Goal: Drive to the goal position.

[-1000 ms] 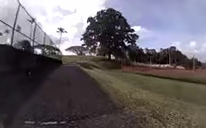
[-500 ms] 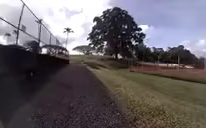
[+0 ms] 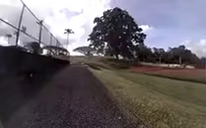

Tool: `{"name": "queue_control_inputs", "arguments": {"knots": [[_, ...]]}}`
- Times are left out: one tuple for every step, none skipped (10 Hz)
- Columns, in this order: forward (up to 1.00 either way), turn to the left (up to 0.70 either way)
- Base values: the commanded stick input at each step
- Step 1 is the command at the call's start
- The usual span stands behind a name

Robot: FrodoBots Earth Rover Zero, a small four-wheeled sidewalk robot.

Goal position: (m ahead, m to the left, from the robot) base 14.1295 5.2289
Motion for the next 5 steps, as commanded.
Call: {"name": "queue_control_inputs", "arguments": {"knots": [[0.00, 0.00], [0.00, 0.00], [0.00, 0.00], [0.00, 0.07], [0.00, 0.61]]}}
